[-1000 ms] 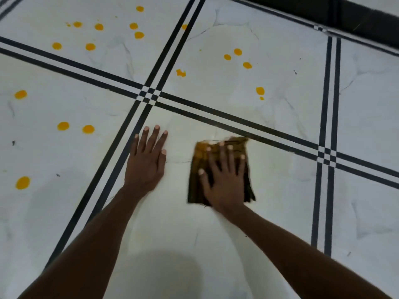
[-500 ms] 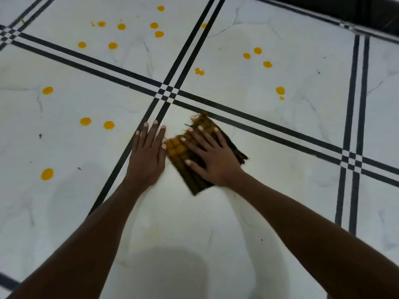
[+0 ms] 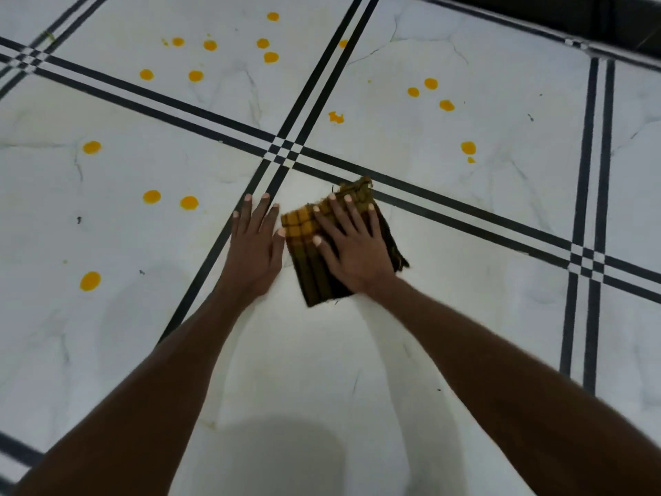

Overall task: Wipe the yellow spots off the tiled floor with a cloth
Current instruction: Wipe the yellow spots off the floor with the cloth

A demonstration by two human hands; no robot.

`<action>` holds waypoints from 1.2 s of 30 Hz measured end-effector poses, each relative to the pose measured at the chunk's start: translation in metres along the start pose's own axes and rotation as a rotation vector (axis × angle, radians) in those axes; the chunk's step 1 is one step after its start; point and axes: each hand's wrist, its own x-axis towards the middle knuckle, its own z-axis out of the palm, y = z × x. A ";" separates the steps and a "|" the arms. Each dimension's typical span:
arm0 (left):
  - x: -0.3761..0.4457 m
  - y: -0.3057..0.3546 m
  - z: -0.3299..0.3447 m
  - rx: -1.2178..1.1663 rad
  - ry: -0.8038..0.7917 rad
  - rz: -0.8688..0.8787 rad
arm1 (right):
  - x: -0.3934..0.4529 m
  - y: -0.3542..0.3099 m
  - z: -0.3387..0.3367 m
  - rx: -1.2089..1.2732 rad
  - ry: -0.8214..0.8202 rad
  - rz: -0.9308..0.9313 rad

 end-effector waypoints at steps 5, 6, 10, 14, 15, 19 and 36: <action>0.027 0.048 0.004 -0.029 -0.012 -0.070 | 0.024 0.043 -0.025 0.119 0.050 0.041; 0.033 0.058 0.003 -0.034 -0.021 -0.129 | 0.027 0.047 -0.033 0.111 0.029 0.066; 0.050 0.074 -0.009 -0.014 -0.159 -0.233 | 0.048 0.035 -0.066 0.063 -0.207 0.160; 0.059 0.090 -0.030 -0.312 -0.132 -0.173 | 0.039 0.047 -0.096 0.050 -0.200 0.220; 0.063 0.099 -0.037 -0.369 -0.104 -0.133 | 0.031 0.056 -0.109 0.130 -0.150 0.255; 0.085 0.147 -0.059 -0.563 -0.005 0.061 | -0.005 0.088 -0.164 0.397 0.084 0.267; 0.057 0.117 -0.006 -0.052 -0.290 0.124 | -0.045 0.113 -0.114 0.089 -0.117 0.309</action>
